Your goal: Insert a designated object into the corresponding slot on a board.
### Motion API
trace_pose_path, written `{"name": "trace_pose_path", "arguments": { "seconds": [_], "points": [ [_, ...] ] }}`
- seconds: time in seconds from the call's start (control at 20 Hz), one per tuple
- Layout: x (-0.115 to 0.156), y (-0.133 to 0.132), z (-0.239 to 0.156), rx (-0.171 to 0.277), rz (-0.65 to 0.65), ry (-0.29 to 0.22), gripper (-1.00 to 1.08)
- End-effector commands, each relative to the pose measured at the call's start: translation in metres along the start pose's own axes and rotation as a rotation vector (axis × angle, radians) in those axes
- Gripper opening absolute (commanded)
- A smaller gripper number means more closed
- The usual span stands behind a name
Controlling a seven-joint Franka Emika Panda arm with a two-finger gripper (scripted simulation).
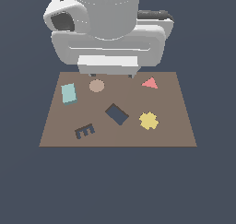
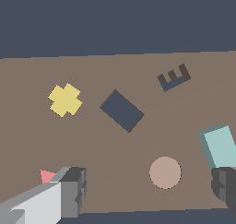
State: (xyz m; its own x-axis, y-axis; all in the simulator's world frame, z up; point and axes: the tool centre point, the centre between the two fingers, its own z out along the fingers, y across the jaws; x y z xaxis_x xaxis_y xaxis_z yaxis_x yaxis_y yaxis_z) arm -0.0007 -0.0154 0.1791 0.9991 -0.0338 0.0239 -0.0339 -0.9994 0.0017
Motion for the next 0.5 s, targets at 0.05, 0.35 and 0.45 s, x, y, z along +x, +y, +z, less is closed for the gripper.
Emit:
{"name": "trace_pose_path", "arguments": {
  "seconds": [0.05, 0.35, 0.45],
  "points": [
    [0.0, 0.0, 0.0, 0.0, 0.0, 0.0, 1.0],
    [-0.003, 0.008, 0.007, 0.0, -0.018, -0.001, 1.0],
    [-0.006, 0.014, 0.011, 0.001, -0.029, -0.002, 1.0]
  ]
}}
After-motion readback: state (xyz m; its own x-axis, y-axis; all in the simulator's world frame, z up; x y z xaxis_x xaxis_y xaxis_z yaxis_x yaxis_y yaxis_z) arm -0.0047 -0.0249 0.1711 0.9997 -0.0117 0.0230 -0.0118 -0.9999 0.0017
